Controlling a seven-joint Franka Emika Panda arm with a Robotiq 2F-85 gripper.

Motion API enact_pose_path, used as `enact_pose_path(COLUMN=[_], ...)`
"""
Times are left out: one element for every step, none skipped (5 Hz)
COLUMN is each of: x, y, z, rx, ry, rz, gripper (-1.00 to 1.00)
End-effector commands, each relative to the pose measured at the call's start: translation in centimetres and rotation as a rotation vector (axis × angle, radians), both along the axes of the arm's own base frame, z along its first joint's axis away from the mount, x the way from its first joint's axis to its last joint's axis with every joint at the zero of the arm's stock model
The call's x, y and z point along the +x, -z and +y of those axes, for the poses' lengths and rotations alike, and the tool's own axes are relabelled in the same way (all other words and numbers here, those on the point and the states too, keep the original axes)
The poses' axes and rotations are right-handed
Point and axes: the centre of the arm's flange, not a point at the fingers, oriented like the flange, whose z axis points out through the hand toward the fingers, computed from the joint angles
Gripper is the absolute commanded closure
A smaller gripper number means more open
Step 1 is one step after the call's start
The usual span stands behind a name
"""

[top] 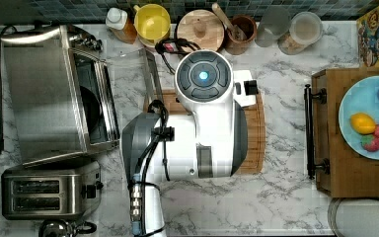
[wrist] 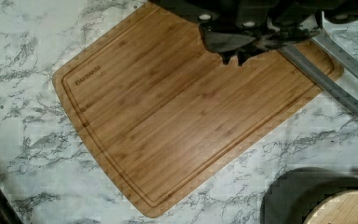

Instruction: Close the oven.

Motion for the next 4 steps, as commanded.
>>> enact_pose_path(x=[1.6,3.0,3.9,5.2], y=[1.5,2.3,3.2,4.1], z=[-0.1,-0.5,-2.9,-6.4], rx=[0.042,0.152,0.265,0.397], ry=[-0.129,-0.324,-0.463,-0.544], rz=[0.027,-0.018,-0.108,-0.167], gripper=[1.00,1.00,1.00,1.00])
